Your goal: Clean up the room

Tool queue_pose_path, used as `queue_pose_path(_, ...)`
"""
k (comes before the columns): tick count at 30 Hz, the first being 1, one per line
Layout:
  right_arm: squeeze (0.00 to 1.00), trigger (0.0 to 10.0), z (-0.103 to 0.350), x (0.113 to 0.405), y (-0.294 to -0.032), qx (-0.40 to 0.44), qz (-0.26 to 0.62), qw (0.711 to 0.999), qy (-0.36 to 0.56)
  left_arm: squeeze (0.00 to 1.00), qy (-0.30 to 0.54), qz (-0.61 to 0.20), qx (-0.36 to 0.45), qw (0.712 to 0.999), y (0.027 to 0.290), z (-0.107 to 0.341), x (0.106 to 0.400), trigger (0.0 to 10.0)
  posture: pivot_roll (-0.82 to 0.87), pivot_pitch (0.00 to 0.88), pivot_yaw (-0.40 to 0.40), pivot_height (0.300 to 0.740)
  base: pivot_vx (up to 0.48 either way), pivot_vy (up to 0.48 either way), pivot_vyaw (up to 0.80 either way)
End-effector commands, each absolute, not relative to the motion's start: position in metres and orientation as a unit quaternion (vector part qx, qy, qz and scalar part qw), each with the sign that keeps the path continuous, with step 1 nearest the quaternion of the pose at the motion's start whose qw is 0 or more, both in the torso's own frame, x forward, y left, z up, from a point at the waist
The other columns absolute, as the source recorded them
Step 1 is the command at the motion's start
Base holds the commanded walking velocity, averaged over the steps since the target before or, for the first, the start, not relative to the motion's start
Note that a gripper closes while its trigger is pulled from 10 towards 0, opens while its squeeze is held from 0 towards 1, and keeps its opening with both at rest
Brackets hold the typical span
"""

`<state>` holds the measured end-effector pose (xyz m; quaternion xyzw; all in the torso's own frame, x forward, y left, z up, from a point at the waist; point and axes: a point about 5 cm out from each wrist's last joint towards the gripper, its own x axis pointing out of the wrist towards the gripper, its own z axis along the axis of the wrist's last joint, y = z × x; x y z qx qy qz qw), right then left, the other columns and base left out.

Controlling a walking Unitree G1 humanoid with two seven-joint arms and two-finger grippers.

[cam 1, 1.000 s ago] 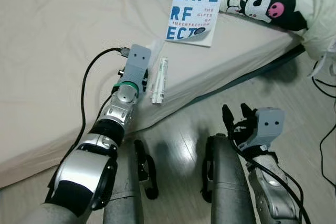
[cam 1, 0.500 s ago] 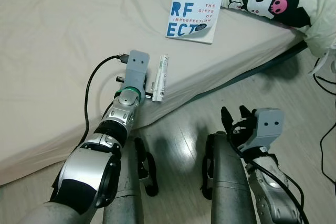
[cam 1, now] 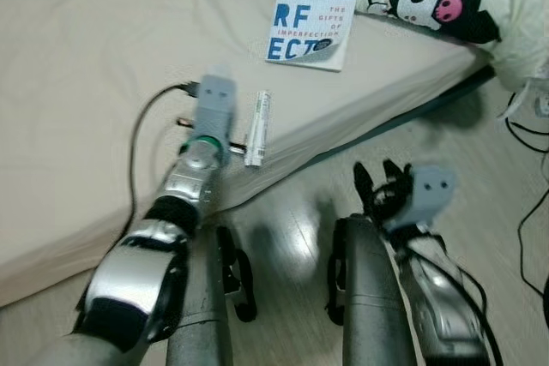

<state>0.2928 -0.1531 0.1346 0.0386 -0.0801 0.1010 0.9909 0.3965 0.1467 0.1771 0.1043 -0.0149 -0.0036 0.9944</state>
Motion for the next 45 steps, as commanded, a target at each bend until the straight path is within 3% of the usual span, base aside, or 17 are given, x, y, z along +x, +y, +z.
queue_pose_path(1, 0.0, 10.0, 0.123, 0.299, -0.15, 0.057, 0.111, 0.991, -0.056, 0.0, -0.034, -0.031, 0.113, 0.993, 0.161, 0.18, 0.381, 10.0, -0.03, 0.361, 0.125, 0.617, 0.0, 0.0, 0.0)
queue_pose_path(8, 0.0, 10.0, 0.129, 0.338, -0.137, 0.104, 0.129, 0.985, -0.043, 0.0, -0.102, -0.058, 0.163, 0.98, 0.193, 0.218, 0.335, 10.0, 0.08, 0.32, 0.075, 0.617, 0.0, 0.0, 0.0)
queue_pose_path(15, 0.0, 10.0, 0.122, 0.362, -0.111, 0.153, 0.187, 0.97, 0.021, 0.0, -0.117, -0.084, 0.173, 0.974, 0.192, 0.233, 0.301, 10.0, 0.15, 0.31, 0.025, 0.617, 0.0, 0.0, 0.0)
queue_pose_path(23, 0.0, 10.0, 0.13, 0.373, -0.093, 0.201, 0.247, 0.947, 0.042, 0.0, -0.127, -0.095, 0.156, 0.975, 0.177, 0.249, 0.277, 10.0, 0.2, 0.352, -0.006, 0.617, 0.0, 0.0, 0.0)
queue_pose_path(30, 0.0, 10.0, 0.128, 0.377, -0.088, 0.215, 0.24, 0.945, 0.058, 0.0, -0.127, -0.107, 0.147, 0.975, 0.166, 0.261, 0.262, 10.0, 0.23, 0.391, 0.0, 0.617, 0.0, 0.0, 0.0)
queue_pose_path(45, 0.0, 10.0, 0.124, 0.377, -0.091, 0.259, 0.248, 0.932, 0.058, 0.0, -0.102, -0.094, 0.132, 0.981, 0.163, 0.279, 0.237, 10.0, 0.32, 0.495, 0.066, 0.617, 0.0, 0.0, 0.0)
